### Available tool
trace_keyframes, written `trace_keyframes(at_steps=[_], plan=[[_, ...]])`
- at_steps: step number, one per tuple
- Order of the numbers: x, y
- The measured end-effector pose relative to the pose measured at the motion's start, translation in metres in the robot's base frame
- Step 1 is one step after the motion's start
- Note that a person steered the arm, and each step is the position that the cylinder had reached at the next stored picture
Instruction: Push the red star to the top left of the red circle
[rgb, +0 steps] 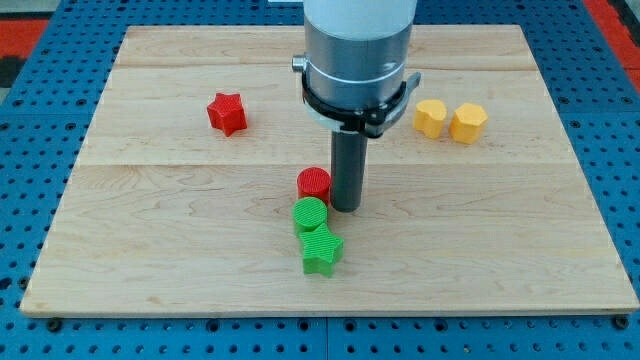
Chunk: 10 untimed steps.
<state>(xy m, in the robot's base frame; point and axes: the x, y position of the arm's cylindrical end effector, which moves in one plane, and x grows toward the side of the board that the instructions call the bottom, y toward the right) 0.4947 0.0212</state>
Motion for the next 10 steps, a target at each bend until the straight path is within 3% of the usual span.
trace_keyframes(at_steps=[1,2,5,6,7,8,9,10], plan=[[-0.006,-0.01],[-0.049,0.005],[-0.204,-0.128],[-0.181,-0.187],[-0.122,-0.188],[-0.109,-0.155],[-0.136,-0.193],[-0.159,-0.188]])
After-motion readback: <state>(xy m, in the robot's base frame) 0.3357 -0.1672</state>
